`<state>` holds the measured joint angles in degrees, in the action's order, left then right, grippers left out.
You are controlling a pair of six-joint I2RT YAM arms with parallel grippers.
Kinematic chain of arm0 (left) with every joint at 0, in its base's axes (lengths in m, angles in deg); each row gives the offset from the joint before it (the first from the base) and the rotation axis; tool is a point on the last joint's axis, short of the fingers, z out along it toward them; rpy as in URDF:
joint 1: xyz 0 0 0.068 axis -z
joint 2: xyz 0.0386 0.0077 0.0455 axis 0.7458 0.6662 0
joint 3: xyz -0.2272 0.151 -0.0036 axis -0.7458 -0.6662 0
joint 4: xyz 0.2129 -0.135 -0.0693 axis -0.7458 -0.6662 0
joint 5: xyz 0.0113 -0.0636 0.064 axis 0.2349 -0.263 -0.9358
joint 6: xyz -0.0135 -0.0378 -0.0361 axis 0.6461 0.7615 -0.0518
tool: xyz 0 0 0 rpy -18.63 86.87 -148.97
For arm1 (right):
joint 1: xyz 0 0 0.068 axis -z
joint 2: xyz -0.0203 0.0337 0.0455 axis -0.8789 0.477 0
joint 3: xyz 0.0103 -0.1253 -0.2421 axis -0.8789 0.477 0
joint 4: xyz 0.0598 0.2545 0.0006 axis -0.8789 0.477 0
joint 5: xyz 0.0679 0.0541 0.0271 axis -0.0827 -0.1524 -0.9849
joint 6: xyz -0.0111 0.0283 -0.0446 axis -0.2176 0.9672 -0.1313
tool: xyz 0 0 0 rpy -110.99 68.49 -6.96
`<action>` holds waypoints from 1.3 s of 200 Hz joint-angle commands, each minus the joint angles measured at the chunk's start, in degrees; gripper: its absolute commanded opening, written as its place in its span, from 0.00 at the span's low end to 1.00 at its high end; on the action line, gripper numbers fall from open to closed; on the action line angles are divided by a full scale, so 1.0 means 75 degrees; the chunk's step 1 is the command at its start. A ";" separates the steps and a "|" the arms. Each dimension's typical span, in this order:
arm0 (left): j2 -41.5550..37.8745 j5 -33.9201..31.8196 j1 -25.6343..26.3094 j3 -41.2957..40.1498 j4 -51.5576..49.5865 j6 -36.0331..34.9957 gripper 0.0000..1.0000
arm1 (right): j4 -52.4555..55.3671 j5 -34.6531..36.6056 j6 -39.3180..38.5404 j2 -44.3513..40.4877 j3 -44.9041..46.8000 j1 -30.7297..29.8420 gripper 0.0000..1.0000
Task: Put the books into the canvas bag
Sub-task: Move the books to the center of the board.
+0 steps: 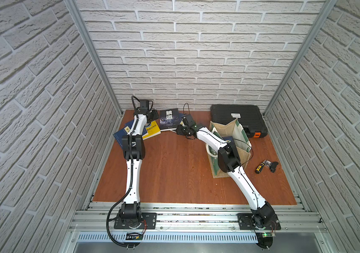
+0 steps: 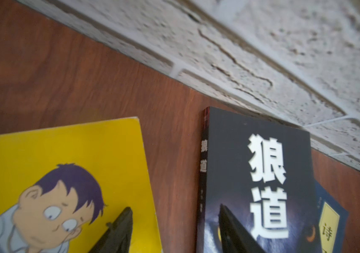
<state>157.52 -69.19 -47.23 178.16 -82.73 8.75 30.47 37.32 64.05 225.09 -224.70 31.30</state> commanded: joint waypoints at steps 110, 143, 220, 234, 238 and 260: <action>0.0222 0.1248 0.0922 -0.0478 -0.0863 0.0608 0.58 | 0.0372 -0.0752 0.0267 0.0031 0.1096 0.0420 0.23; -0.0187 0.1389 0.1332 -0.1406 -0.0748 0.0701 0.53 | 0.0343 -0.1052 0.0163 -0.0338 0.1797 0.0420 0.07; -0.2185 0.1330 0.2235 -0.5503 0.0864 0.1290 0.49 | -0.0201 -0.1430 -0.0121 -0.2218 0.5255 0.0385 0.05; -0.2628 0.1318 0.2429 -0.6226 0.1143 0.1424 0.49 | -0.0170 -0.1592 -0.0188 -0.2526 0.5715 0.0347 0.05; -0.2762 0.1301 0.2491 -0.6406 0.1256 0.1461 0.49 | -0.0157 -0.1608 -0.0211 -0.2616 0.5844 0.0332 0.05; -0.3650 0.1241 0.2850 -0.7780 0.1866 0.1820 0.49 | -0.0132 -0.1664 -0.0316 -0.3241 0.6727 0.0063 0.06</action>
<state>133.39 -65.26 -31.95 130.34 -64.57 17.52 23.41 26.87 63.53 200.91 -182.08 35.32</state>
